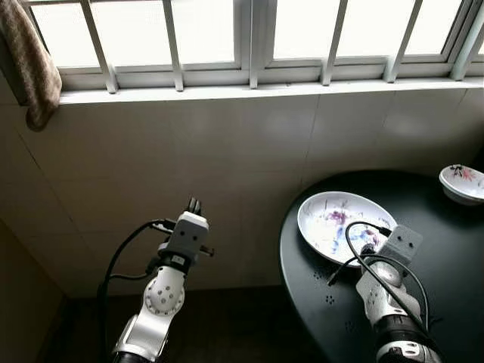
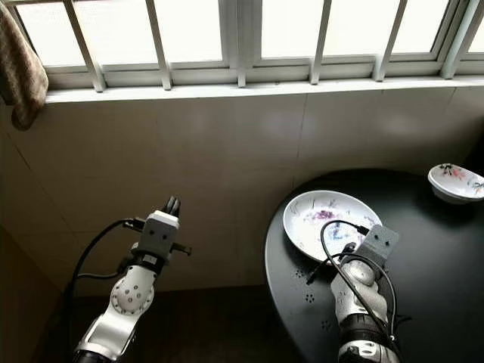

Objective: Kitchen organization

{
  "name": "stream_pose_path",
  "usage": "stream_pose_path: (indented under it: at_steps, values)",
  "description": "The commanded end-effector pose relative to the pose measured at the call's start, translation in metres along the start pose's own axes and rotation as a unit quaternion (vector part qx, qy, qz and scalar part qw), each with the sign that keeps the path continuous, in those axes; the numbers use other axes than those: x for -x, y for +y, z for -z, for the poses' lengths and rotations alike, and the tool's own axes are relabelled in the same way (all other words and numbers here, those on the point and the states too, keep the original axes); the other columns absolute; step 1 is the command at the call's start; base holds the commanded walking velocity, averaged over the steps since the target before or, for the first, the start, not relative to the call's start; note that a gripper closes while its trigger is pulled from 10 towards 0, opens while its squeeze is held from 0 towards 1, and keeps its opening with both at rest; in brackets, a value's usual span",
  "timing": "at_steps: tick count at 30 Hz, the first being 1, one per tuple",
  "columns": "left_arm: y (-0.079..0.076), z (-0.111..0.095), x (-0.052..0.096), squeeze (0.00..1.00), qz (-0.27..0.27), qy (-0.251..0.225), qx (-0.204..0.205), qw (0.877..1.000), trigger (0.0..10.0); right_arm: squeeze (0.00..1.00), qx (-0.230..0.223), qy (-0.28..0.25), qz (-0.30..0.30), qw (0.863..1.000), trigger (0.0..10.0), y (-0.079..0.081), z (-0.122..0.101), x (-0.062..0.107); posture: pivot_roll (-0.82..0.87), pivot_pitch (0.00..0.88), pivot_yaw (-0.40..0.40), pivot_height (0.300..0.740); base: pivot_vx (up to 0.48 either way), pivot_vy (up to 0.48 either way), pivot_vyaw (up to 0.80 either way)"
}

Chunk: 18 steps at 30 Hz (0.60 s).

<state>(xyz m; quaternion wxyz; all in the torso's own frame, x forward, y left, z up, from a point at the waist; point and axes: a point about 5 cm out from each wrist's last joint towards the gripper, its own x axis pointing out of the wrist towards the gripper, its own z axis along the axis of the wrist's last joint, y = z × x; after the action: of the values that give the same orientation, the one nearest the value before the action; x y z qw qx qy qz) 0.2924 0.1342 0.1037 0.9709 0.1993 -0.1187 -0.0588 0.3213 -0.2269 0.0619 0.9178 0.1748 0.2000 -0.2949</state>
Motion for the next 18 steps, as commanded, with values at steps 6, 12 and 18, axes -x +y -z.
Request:
stream_pose_path:
  at_steps: [6, 12, 18]
  values:
    - [-0.001, 0.001, -0.002, 0.0, 0.002, 0.001, -0.005, 1.0, 10.0, 0.0, -0.027, 0.037, -0.009, 0.999, 10.0, 0.005, 0.007, 0.0, -0.08, 0.0, -0.001, 0.74, 0.0, 0.0, 0.0]
    - [-0.001, 0.002, -0.002, 0.0, 0.003, 0.003, -0.007, 1.0, 10.0, 0.0, -0.067, 0.067, -0.011, 0.995, 0.0, 0.007, 0.01, 0.001, -0.08, 0.0, -0.001, 0.74, 0.0, 0.0, 0.0]
    - [-0.002, 0.003, -0.002, 0.0, 0.004, 0.006, -0.008, 1.0, 10.0, 0.0, -0.093, 0.093, -0.018, 0.991, 0.0, 0.013, 0.016, 0.003, -0.08, 0.0, -0.001, 0.74, 0.0, 0.0, 0.0]
